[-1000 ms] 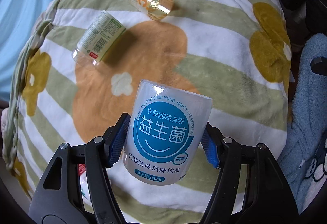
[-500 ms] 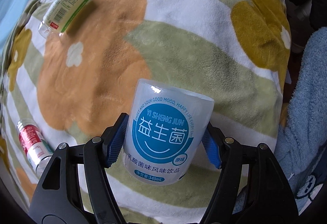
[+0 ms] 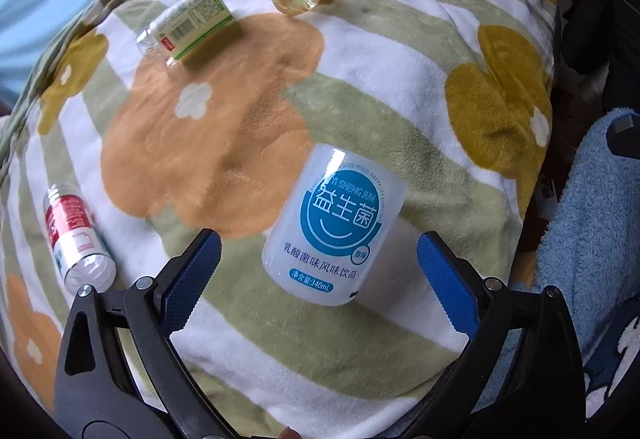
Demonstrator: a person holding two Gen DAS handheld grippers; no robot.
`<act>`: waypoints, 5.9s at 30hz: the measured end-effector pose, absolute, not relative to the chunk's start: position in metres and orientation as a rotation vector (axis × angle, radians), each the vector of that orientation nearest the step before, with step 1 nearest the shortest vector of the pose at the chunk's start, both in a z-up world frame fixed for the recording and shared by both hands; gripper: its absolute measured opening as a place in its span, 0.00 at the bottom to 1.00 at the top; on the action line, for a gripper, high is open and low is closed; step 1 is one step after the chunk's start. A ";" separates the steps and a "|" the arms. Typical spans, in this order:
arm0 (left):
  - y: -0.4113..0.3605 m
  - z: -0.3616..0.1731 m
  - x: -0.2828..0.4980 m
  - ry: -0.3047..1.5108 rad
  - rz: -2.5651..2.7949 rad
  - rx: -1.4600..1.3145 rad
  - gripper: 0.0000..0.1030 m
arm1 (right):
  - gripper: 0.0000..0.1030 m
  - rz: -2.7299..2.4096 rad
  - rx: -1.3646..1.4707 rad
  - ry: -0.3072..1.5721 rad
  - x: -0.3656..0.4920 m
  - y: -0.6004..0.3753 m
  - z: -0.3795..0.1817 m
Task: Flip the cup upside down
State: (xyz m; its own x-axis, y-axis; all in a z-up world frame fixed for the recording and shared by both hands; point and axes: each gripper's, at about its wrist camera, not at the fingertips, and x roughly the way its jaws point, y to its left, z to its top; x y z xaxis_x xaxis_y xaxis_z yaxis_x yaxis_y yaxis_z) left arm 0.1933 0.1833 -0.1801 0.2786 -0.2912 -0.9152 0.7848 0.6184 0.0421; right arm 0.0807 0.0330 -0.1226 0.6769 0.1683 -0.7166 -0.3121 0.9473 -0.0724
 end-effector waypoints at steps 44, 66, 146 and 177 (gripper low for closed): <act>0.334 -0.192 0.128 1.026 -0.368 -0.188 0.98 | 0.58 0.885 -1.179 1.503 0.199 0.211 -0.254; 0.332 -0.193 0.128 1.035 -0.402 -0.234 0.98 | 0.56 0.470 -0.493 1.836 0.305 0.194 -0.271; 0.308 -0.031 0.084 0.498 -0.278 -0.141 0.98 | 1.00 0.162 0.000 0.422 0.082 0.042 -0.024; 0.293 -0.009 0.034 0.360 -0.182 -0.049 0.98 | 1.00 -0.006 -0.004 0.351 0.029 0.028 0.000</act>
State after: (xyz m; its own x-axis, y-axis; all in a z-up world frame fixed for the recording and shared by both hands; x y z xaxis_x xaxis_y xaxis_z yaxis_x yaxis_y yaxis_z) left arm 0.0340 0.2932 -0.0090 0.9196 -0.1858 -0.3461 0.1683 0.9825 -0.0802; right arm 0.0287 0.0278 -0.0003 0.9391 -0.0061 -0.3436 0.0047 1.0000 -0.0050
